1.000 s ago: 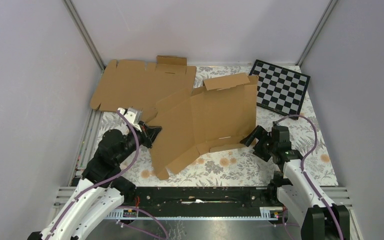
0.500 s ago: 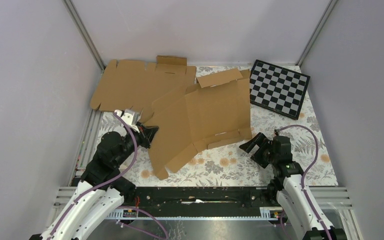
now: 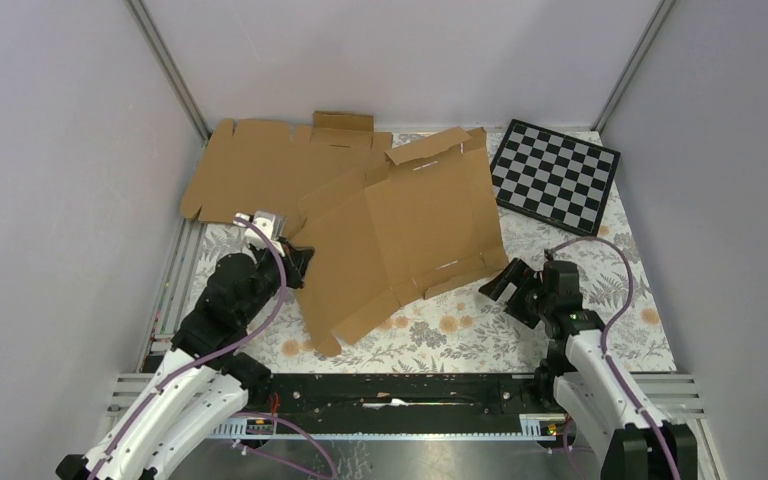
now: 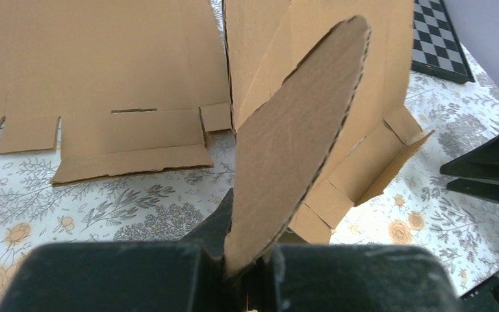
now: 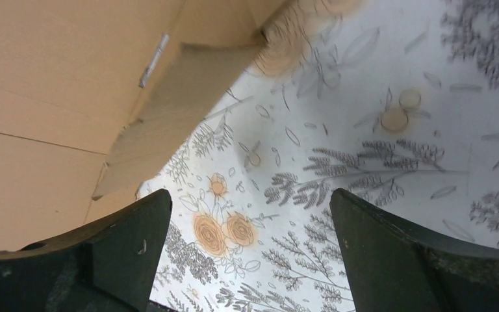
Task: Fold the paper box
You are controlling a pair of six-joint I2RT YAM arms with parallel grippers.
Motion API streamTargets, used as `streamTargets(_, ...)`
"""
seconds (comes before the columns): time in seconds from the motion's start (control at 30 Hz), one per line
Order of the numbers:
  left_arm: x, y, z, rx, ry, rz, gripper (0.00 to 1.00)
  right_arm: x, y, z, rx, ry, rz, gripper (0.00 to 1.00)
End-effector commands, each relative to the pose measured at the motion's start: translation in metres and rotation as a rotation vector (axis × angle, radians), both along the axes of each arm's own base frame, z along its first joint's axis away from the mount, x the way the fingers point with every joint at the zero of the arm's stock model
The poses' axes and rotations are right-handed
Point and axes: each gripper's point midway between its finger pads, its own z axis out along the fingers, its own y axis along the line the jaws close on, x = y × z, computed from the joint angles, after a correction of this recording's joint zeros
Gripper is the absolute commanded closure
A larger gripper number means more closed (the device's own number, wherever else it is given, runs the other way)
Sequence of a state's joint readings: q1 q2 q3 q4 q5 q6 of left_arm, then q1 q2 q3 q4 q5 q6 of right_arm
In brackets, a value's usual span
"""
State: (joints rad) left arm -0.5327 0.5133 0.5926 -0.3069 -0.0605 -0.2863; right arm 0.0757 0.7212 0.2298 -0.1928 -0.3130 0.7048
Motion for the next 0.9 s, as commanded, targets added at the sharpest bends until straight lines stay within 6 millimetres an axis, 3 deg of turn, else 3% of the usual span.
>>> streamTargets(0.0,0.005,0.011,-0.015,0.071,0.043,0.057,1.0,0.03,-0.014,0.028,-0.131,-0.086,0.032,0.01)
streamTargets(0.27,-0.001,0.005,-0.007,0.063,-0.004,0.015,1.0,0.065,-0.037,0.049,-0.251,-0.134,-0.046,0.01)
streamTargets(0.47,-0.001,0.003,-0.006,0.067,-0.005,0.004,1.0,0.091,-0.051,0.035,-0.234,-0.045,-0.06,0.0)
streamTargets(0.67,0.0,0.003,-0.01,0.073,0.016,0.012,1.0,0.105,-0.038,0.024,-0.045,-0.055,-0.099,0.01)
streamTargets(0.87,-0.006,-0.003,-0.004,0.049,-0.01,-0.038,1.0,0.112,-0.057,0.022,-0.12,-0.072,-0.126,0.0)
